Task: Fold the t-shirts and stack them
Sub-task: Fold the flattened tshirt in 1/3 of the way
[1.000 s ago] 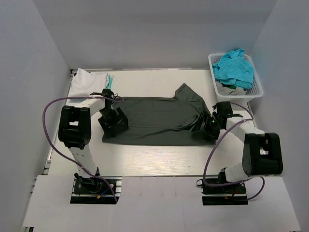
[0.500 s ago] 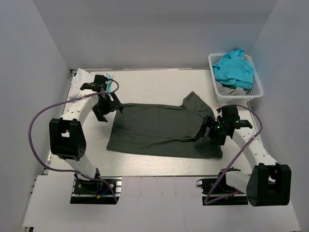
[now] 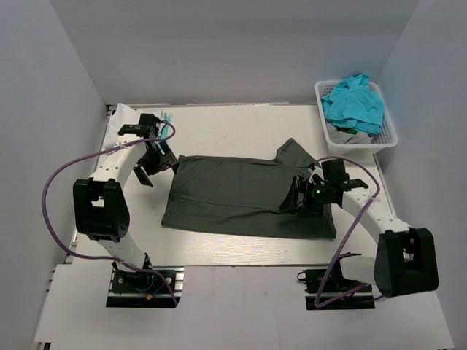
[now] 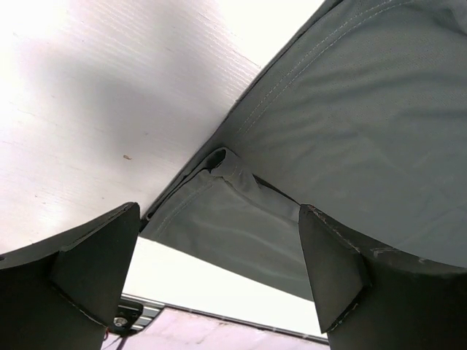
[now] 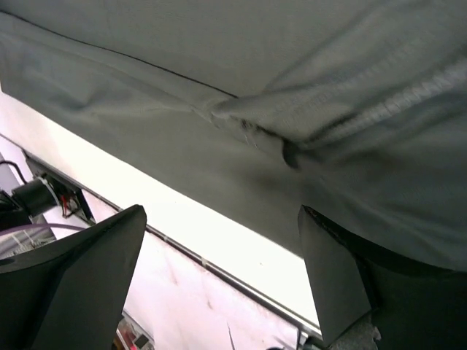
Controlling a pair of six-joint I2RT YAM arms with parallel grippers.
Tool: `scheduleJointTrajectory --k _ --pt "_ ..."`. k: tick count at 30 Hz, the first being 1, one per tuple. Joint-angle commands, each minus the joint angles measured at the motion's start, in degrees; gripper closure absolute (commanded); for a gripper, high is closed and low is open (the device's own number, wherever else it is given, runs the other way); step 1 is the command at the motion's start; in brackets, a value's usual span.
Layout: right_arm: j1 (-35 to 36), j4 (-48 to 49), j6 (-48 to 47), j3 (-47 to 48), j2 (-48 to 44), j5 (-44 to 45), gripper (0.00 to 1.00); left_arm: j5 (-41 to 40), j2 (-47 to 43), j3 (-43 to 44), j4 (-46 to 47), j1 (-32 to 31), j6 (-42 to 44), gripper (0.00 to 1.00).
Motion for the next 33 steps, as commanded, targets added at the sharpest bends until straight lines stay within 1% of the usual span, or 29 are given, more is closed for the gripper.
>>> scheduleJointTrajectory --k 1,2,4,7,11,12,13,17,22,27,29,31,32,33 --pt "1.84 6.48 0.88 0.19 3.20 -2.35 0.10 -1.29 -2.62 0.65 0.30 0.11 0.43 0.00" --pt "2.63 7.10 1.14 0.19 5.91 -1.48 0.10 -2.16 -2.62 0.65 0.30 0.11 0.43 0.00" --pt "3.07 9.38 1.49 0.19 7.25 0.97 0.10 -3.04 -2.62 1.17 -0.40 0.11 0.43 0.00" --pt "3.69 10.35 1.76 2.39 12.43 2.91 0.10 -3.66 -2.62 1.79 -0.93 0.11 0.43 0.00" --pt "4.13 13.86 4.03 5.72 15.08 3.10 0.10 -5.24 -2.62 2.31 -2.07 0.11 0.43 0.00" --pt "4.48 16.92 5.26 6.25 15.69 2.92 0.10 -5.24 -2.62 2.32 -2.07 0.11 0.43 0.00" --pt "4.74 17.90 6.05 7.22 16.56 2.57 0.10 -5.24 -2.62 2.32 -2.07 0.11 0.43 0.00" --pt "5.45 20.02 7.82 13.27 21.40 2.13 0.10 -5.24 -2.62 2.93 -2.07 0.11 0.43 0.00" --pt "6.15 16.24 7.12 20.14 26.85 6.08 0.10 -5.77 -2.62 3.55 -2.60 0.11 0.43 0.00" --pt "6.33 14.76 6.68 25.76 28.27 5.64 0.10 -4.29 -2.10 4.08 -2.08 0.11 0.43 0.00" --pt "5.89 12.48 4.49 27.17 27.56 7.83 0.10 -4.28 -2.09 4.08 -1.37 0.11 0.43 0.00" --pt "5.89 9.84 2.20 28.40 26.51 12.31 0.10 -2.88 -1.31 4.77 0.29 0.11 0.43 0.00" --pt "5.80 8.61 1.67 29.10 26.07 17.37 0.10 -2.35 -0.78 4.78 0.91 0.11 1.04 0.00" --pt "5.80 8.07 1.15 29.63 25.11 18.81 0.10 -1.56 0.36 5.74 1.52 0.11 1.05 0.00"
